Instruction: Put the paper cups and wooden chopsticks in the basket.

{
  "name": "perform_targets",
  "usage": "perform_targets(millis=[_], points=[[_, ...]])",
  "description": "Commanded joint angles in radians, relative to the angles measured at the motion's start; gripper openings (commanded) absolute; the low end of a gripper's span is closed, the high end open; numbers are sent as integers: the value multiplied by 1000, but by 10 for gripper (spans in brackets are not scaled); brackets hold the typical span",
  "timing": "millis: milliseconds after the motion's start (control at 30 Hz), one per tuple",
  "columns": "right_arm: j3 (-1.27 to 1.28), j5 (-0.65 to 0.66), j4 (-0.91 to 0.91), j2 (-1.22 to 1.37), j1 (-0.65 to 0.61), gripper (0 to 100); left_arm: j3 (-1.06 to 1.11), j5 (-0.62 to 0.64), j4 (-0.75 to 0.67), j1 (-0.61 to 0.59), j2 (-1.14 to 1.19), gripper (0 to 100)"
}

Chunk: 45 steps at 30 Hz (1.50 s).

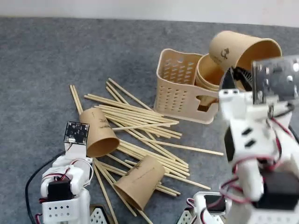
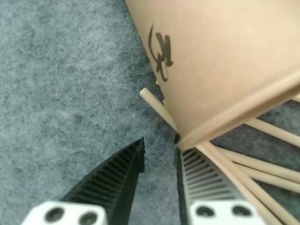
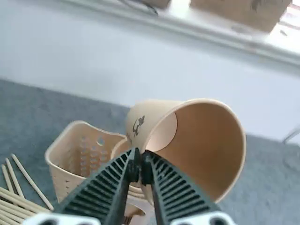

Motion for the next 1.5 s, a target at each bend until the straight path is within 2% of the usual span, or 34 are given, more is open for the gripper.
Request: perform_targets(millis=[0,200,400,600,667,967,1200,1467], points=[[-2,12,-21,41,38,5,21,8,0,-5,-1,120],[-1,77,56,51,41,5,21,8,0,-5,-1,120],[90,104,51,54,36,13,21,8,0,-5,-1,120],[134,95,51,53,8,183,21,8,0,-5,-1,120],[134,95,42,53,8,210,21,8,0,-5,-1,120],[217,91,-170,51,-16,210,21,8,0,-5,-1,120],[329,-58,-348,53,-142,210,21,8,0,-5,-1,120],[387,-80,-509,53,-176,210,21,8,0,-5,-1,120]])
